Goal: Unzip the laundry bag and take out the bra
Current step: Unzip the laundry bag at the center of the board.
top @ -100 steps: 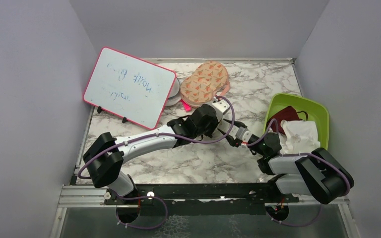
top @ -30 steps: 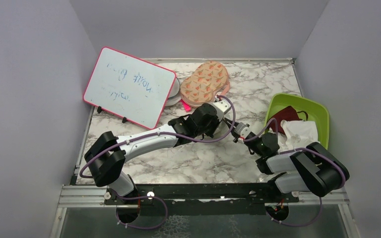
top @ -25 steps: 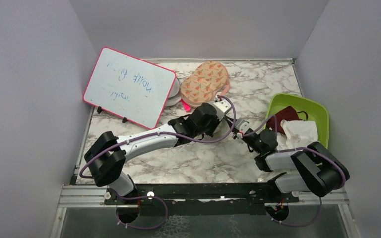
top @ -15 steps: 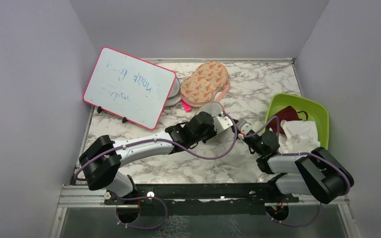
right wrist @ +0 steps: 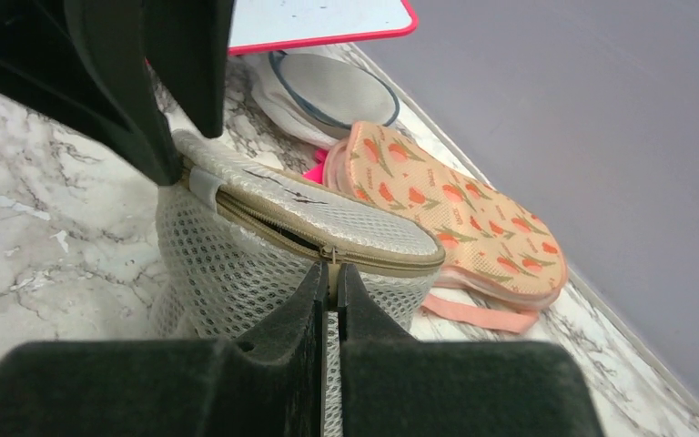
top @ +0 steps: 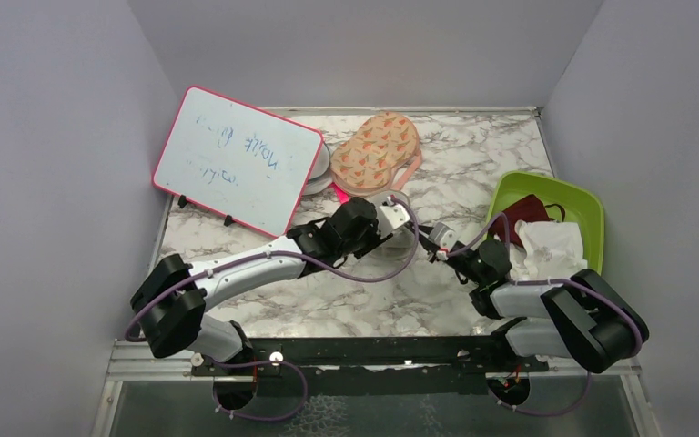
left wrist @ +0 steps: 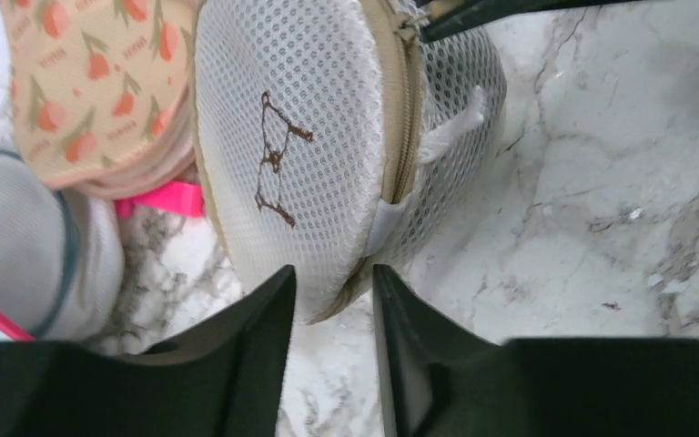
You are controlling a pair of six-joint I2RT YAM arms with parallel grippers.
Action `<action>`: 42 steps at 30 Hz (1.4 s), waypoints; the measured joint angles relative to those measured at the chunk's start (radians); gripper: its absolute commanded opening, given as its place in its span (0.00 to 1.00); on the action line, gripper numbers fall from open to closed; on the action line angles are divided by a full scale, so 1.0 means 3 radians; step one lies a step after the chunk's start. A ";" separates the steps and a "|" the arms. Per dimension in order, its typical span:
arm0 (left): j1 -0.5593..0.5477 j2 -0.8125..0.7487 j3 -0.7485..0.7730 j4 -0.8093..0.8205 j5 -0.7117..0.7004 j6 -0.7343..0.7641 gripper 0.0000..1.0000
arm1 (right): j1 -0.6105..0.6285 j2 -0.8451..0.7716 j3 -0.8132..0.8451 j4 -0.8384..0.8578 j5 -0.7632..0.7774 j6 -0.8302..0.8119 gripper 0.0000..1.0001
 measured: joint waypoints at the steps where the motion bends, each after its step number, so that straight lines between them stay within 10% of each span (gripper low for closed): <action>1: 0.0028 -0.0001 0.0000 -0.0014 0.0010 -0.0104 0.46 | 0.0000 0.0017 0.0000 0.0015 -0.0036 0.0004 0.01; 7: 0.0041 -0.0102 -0.0022 0.0075 0.0136 -0.0958 0.62 | 0.0000 0.0134 0.0011 0.0066 -0.0215 0.0010 0.01; 23: 0.0116 0.0310 0.0421 0.0131 0.0197 -0.1788 0.48 | 0.0004 0.0061 0.0019 0.0095 -0.0338 -0.0008 0.01; 33: 0.0116 0.0445 0.0423 0.0126 0.0217 -0.1700 0.09 | 0.0004 0.0014 0.0024 -0.0031 -0.0351 -0.0006 0.01; 42: 0.0107 0.0375 0.0431 0.0010 0.0224 -0.1153 0.00 | 0.0023 -0.0306 0.0341 -0.0936 -0.0329 0.0005 0.01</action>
